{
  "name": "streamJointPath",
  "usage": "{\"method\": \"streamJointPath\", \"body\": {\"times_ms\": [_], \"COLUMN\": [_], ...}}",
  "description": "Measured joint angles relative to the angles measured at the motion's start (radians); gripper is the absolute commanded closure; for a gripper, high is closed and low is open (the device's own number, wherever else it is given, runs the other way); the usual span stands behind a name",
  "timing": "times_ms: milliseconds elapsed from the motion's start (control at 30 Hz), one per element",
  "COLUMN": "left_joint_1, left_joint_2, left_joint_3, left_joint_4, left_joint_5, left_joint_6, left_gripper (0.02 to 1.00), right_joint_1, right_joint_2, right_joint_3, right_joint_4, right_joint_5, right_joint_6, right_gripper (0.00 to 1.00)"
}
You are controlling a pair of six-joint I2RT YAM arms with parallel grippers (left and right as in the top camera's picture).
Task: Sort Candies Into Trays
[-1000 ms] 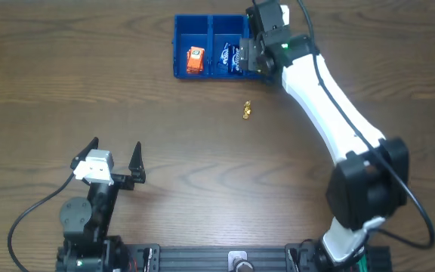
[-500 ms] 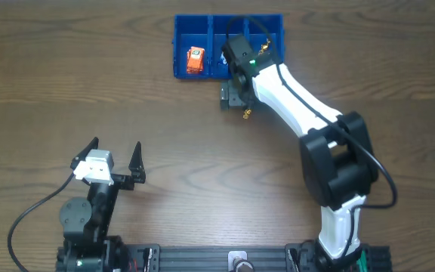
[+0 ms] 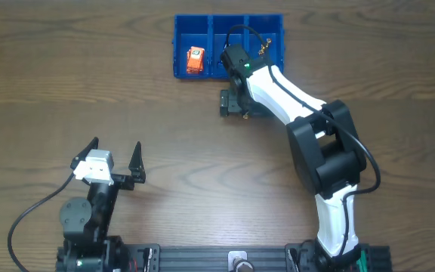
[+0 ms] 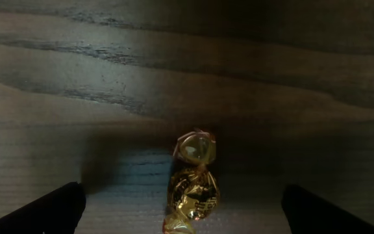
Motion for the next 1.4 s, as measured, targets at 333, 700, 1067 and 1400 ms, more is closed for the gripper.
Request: {"method": "streamJointPath", "body": {"times_ms": [333, 700, 1067, 1400], "left_joint_1": [0.0, 0.0, 0.0, 0.0], "left_joint_2": [0.0, 0.0, 0.0, 0.0], "left_joint_3": [0.0, 0.0, 0.0, 0.0], "left_joint_4": [0.0, 0.0, 0.0, 0.0], "left_joint_5": [0.0, 0.0, 0.0, 0.0], "left_joint_6": [0.0, 0.0, 0.0, 0.0], "left_gripper": [0.02, 0.02, 0.023, 0.02], "right_joint_1": [-0.001, -0.001, -0.028, -0.029], "right_joint_2": [0.0, 0.0, 0.0, 0.0], "right_joint_3": [0.0, 0.0, 0.0, 0.0], "right_joint_4": [0.003, 0.003, 0.002, 0.001], "right_joint_5": [-0.001, 0.002, 0.005, 0.005], "right_joint_6": [0.021, 0.023, 0.023, 0.023], "right_gripper": [0.351, 0.524, 0.549, 0.737]}}
